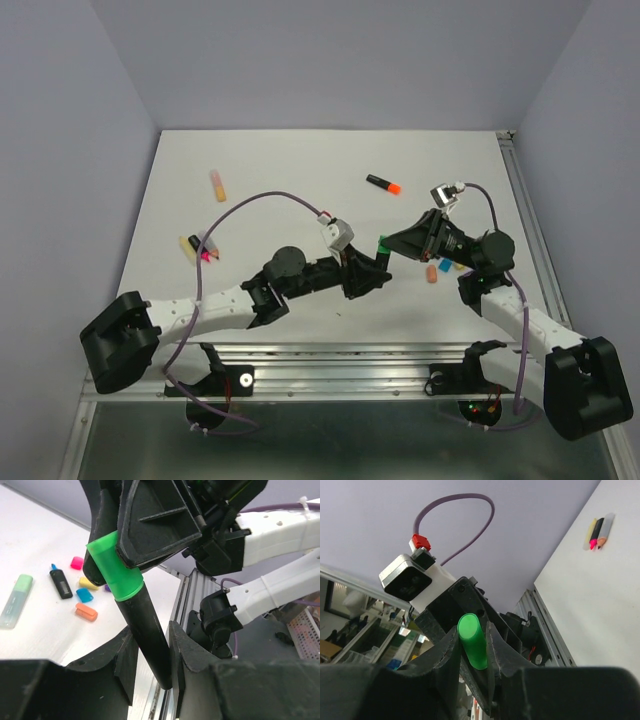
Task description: Open the pen caps
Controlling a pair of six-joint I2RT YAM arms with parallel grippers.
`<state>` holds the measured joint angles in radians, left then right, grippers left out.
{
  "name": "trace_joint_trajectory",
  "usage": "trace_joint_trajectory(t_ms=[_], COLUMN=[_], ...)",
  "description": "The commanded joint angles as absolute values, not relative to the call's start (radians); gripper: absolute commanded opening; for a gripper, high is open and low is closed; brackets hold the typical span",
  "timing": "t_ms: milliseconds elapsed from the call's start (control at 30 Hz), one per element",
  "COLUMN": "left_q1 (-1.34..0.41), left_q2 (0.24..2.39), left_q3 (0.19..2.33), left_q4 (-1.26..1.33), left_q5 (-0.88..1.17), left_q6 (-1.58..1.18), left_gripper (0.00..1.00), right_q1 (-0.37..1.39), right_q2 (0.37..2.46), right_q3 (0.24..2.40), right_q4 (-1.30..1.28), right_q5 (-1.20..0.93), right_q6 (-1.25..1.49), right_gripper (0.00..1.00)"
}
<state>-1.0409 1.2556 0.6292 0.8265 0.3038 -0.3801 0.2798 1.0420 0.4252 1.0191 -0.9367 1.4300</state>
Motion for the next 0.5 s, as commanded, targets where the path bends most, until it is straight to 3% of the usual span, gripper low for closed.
trace_joint_trajectory(t_ms=[0, 200, 300, 333, 367, 467], left_q1=[-1.083, -1.109, -1.108, -1.108, -1.108, -1.109], left_q2=[1.261, 1.207, 1.181, 1.174, 1.164, 1.114], left_q3=[0.580, 0.537, 0.586, 0.592, 0.603, 0.646], left_q4=[0.885, 0.897, 0.796, 0.792, 0.788, 0.732], left_q5=[0.397, 0.308, 0.229, 0.218, 0.213, 0.201], left_q6=[-0.226, -0.212, -0.302, -0.340, -0.366, -0.512], left_gripper=[0.00, 0.00, 0.00, 0.00, 0.00, 0.00], right_q1=[0.302, 0.301, 0.302, 0.301, 0.302, 0.302], right_q2=[1.040, 1.052, 0.945, 0.915, 0.890, 0.778], right_q3=[0.463, 0.463, 0.564, 0.616, 0.653, 0.675], right_q4=[1.143, 1.186, 0.605, 0.258, 0.151, 0.032], right_q5=[-1.003, -0.988, -0.876, -0.798, -0.716, -0.463], right_q6=[1.606, 1.594, 1.146, 1.002, 0.798, 0.648], right_gripper=[0.01, 0.01, 0.01, 0.01, 0.01, 0.01])
